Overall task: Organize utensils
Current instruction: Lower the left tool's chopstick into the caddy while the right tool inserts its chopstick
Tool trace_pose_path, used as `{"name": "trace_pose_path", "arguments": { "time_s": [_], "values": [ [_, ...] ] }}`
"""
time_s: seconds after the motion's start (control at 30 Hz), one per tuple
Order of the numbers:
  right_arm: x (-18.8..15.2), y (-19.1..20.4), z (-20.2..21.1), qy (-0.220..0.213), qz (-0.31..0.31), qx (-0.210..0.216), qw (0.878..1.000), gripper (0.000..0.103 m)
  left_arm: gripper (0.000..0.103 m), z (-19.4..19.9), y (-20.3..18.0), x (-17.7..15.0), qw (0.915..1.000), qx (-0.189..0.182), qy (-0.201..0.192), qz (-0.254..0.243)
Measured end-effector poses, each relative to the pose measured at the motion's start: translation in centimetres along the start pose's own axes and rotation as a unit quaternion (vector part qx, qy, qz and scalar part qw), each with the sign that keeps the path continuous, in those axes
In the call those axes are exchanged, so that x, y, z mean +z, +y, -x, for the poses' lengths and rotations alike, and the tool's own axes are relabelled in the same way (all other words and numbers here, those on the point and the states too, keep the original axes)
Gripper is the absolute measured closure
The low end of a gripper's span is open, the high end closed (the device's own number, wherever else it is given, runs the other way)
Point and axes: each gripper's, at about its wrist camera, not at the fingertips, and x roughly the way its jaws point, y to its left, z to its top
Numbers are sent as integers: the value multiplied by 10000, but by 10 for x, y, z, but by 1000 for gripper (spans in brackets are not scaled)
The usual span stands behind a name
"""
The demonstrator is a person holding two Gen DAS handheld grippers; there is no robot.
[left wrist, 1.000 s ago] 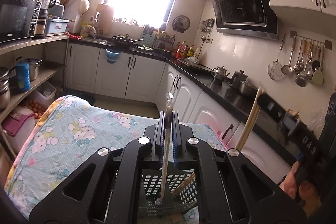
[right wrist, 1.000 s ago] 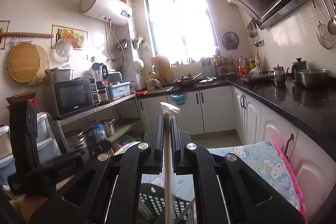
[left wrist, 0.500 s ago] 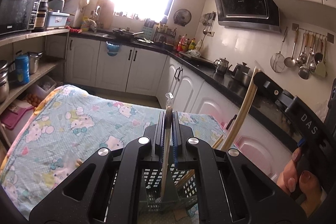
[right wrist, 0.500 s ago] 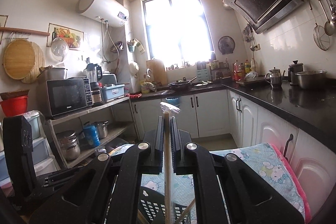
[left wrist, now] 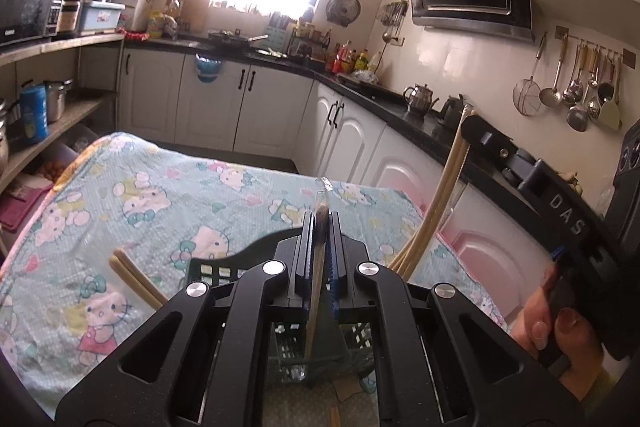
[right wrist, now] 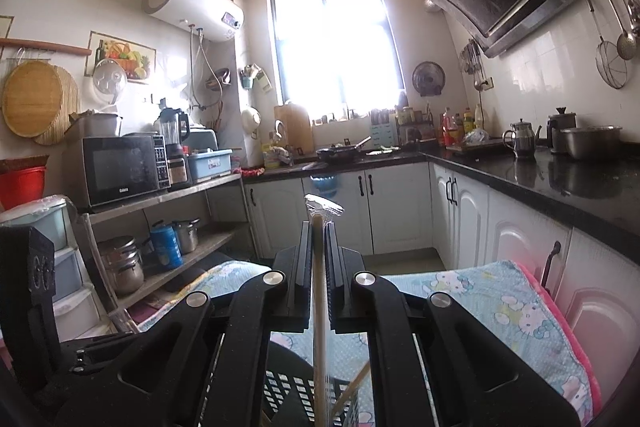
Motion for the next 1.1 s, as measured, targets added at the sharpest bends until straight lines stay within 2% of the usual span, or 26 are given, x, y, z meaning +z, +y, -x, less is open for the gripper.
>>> {"name": "trace_pose_path", "arguments": {
  "time_s": [0.5,0.9,1.1],
  "values": [
    [-38,-12,-2,416,-289,-44,9987,97,101,-2,13,-17,9994,-16,293,155],
    [-51,-13,22,653,-361,103,9972,96,101,9,27,-26,9989,34,310,357],
    [-53,-21,32,776,-603,100,9951,96,96,14,30,-29,9985,73,354,399]
  ]
}}
